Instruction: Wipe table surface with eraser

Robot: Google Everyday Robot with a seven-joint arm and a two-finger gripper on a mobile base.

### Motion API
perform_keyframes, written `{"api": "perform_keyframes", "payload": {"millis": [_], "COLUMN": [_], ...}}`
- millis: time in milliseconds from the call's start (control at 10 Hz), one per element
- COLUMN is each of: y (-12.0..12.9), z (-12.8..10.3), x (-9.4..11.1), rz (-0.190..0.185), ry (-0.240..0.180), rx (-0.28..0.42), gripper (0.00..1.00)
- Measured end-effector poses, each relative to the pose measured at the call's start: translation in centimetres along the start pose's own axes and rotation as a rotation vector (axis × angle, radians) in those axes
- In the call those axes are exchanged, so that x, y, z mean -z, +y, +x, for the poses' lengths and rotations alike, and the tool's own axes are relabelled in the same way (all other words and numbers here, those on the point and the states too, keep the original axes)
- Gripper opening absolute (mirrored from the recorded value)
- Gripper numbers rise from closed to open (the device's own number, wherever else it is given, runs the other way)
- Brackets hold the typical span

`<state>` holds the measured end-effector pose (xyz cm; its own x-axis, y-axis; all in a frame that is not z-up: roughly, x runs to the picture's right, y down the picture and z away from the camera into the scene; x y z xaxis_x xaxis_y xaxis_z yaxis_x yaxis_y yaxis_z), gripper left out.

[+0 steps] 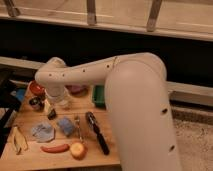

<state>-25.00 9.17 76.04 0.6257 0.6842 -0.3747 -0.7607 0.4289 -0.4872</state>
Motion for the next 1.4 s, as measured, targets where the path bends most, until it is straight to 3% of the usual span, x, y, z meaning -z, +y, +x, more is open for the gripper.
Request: {"api": "perform_keyframes", "payload": {"millis": [200,600,1100,1400], "y": [3.6,3.5,5.0,5.6], "z": [-0.1,0.1,-2.4,-4.4], "x": [-0.5,-0.7,-5.9,-8.0], "rz": [0.014,0.016,-0.096,-0.112], "ry": [-0.041,-0.044,-0.031,-0.009], "rx": [0.080,0.079,0.099,0.099], "gripper": [0.80,0.80,0.80,0.80]}}
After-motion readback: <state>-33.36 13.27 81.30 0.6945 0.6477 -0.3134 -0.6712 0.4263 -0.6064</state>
